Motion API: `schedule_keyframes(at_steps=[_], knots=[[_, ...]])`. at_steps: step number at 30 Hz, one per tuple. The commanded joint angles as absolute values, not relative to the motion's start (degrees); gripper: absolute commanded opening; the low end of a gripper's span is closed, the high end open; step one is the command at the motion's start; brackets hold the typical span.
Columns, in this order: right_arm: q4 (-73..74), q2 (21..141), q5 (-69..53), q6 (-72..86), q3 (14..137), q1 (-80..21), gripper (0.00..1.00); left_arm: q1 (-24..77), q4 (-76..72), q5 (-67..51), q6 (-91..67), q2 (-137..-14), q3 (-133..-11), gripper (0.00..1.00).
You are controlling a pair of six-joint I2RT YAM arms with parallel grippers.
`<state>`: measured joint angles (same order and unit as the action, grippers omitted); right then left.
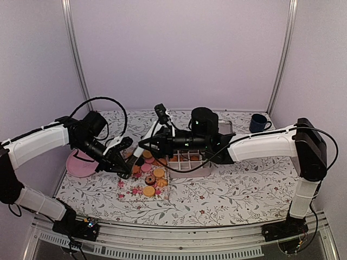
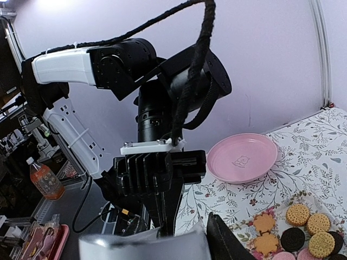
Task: Pack the cookies
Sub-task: Pass from the left arm to the right
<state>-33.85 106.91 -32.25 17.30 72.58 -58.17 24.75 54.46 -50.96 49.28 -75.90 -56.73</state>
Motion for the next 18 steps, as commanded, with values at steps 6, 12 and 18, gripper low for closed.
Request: schedule_keyframes(at_steps=[6, 12, 18], knots=[[-32.3, 108.1, -36.5, 16.9, 72.9, -60.5, 0.56, 25.2, 52.0, -50.8, 48.8, -76.6, -58.4, 0.01], [-33.1, 109.9, -36.8, 17.4, 73.7, -61.3, 0.57, 25.2, 52.9, -51.9, 48.7, -76.9, -59.5, 0.00], [-32.5, 109.3, -34.6, 17.5, 73.3, -61.3, 0.42, 25.2, 52.6, -51.3, 48.6, -77.0, -59.5, 0.01]])
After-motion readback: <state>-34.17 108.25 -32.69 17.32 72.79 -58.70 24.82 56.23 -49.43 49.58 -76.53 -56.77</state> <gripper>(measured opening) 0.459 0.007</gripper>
